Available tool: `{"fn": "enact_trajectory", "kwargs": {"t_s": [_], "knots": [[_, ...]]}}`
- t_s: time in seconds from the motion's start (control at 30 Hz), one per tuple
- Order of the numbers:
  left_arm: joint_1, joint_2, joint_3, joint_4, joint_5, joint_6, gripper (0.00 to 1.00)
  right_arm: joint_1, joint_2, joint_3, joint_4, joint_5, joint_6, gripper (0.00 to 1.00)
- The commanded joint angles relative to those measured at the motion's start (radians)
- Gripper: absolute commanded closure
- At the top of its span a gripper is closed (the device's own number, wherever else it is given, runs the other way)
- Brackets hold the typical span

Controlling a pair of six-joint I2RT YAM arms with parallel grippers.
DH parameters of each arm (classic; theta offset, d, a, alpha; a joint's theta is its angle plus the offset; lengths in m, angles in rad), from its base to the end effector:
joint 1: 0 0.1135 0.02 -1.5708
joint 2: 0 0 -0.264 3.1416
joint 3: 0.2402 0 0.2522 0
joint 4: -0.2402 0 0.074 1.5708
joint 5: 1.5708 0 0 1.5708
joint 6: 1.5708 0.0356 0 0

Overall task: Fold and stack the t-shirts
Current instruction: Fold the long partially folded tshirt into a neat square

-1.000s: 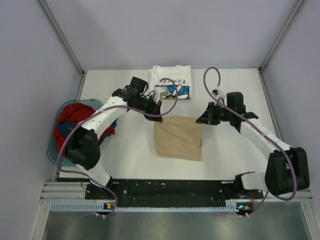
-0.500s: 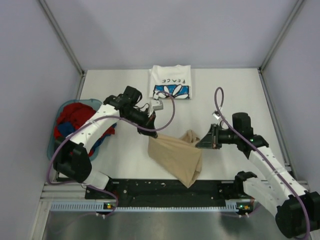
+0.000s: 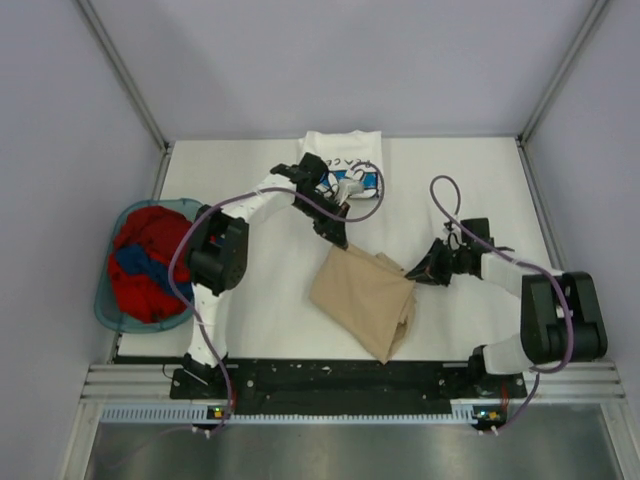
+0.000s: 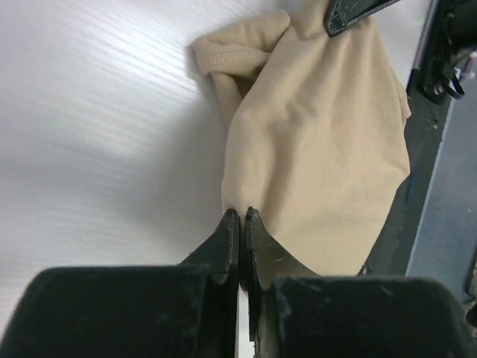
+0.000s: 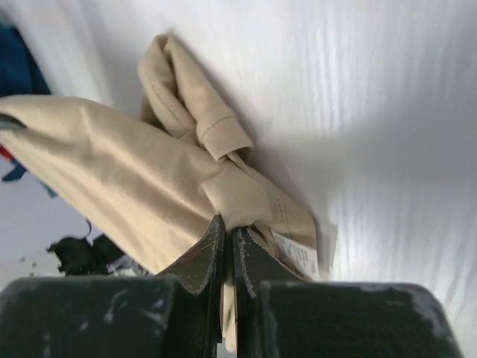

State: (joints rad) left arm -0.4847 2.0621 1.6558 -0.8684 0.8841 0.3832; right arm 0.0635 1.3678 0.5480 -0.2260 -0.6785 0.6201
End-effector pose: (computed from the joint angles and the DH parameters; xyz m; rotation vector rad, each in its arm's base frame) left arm 0.3601 -0.2207 0.2122 1.2718 2.3036 -1.2606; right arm 0.2269 0.0368 0.1459 0.4877 2.6239 1.1226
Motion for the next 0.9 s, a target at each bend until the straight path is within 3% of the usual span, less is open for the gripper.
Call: {"fn": "enact_trajectory", "kwargs": {"t_s": [0.0, 0.23, 0.37, 0.43, 0.57, 0.63, 0.77, 0.87], "knots": [[-0.031, 0.091, 0.212, 0.037, -0.017, -0.081, 1.0, -0.028, 0.144, 0.157, 0.074, 0.092, -0.039, 1.0], [-0.092, 0.165, 0.286, 0.115, -0.066, -0.124, 1.0, -0.037, 0.062, 0.155, -0.021, 0.242, -0.071, 1.0], [-0.11, 0.182, 0.303, 0.17, -0.051, -0.155, 1.0, -0.037, -0.041, 0.159, -0.151, 0.391, -0.123, 0.84], [-0.121, 0.193, 0.328, 0.175, -0.068, -0.144, 1.0, -0.037, -0.129, 0.132, -0.173, 0.431, -0.117, 0.83], [-0.158, 0.196, 0.334, 0.212, -0.102, -0.116, 0.99, -0.037, -0.261, 0.072, -0.206, 0.461, -0.071, 0.9], [-0.175, 0.204, 0.338, 0.224, -0.102, -0.104, 0.98, -0.037, -0.326, 0.049, -0.228, 0.465, -0.06, 1.0], [-0.198, 0.223, 0.363, 0.239, -0.126, -0.109, 0.97, -0.037, -0.426, 0.017, -0.277, 0.464, -0.02, 1.0], [-0.196, 0.25, 0.384, 0.266, -0.236, -0.145, 0.93, -0.034, -0.466, -0.019, -0.302, 0.416, 0.042, 0.7]]}}
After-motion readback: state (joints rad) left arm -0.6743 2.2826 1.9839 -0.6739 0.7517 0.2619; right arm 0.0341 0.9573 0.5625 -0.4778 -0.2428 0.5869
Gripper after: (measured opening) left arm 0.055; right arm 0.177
